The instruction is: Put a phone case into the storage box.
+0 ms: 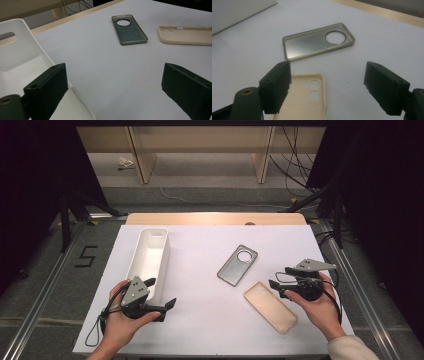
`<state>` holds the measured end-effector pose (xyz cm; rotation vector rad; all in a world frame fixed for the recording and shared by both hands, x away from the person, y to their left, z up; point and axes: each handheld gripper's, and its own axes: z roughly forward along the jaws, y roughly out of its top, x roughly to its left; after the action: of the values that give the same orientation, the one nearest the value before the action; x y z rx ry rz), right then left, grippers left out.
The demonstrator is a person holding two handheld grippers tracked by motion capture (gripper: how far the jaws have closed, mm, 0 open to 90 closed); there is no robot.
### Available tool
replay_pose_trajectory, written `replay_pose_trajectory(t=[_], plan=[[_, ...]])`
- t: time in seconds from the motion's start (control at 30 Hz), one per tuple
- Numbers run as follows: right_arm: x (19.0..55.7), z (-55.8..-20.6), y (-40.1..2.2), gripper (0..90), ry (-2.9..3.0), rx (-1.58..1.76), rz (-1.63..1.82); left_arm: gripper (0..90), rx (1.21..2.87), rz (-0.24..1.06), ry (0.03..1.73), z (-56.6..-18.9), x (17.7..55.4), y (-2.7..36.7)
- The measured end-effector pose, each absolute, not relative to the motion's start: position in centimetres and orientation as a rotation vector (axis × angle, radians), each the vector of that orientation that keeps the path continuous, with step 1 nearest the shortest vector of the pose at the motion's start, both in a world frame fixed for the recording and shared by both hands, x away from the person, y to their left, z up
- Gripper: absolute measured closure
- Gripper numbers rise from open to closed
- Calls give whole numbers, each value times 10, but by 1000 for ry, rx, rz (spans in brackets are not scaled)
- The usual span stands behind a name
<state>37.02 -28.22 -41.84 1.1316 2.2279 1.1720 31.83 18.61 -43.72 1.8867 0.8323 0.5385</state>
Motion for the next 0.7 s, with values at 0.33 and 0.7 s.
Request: replay_pose_trajectory(t=[0.33,0.7], plan=[[373,-419,-280,448,2250,1118,1185,62,1885,534,834,-438,318,186],[416,-418,-213,900,2515,914,1080,62,1887,537,834,-438,318,185]])
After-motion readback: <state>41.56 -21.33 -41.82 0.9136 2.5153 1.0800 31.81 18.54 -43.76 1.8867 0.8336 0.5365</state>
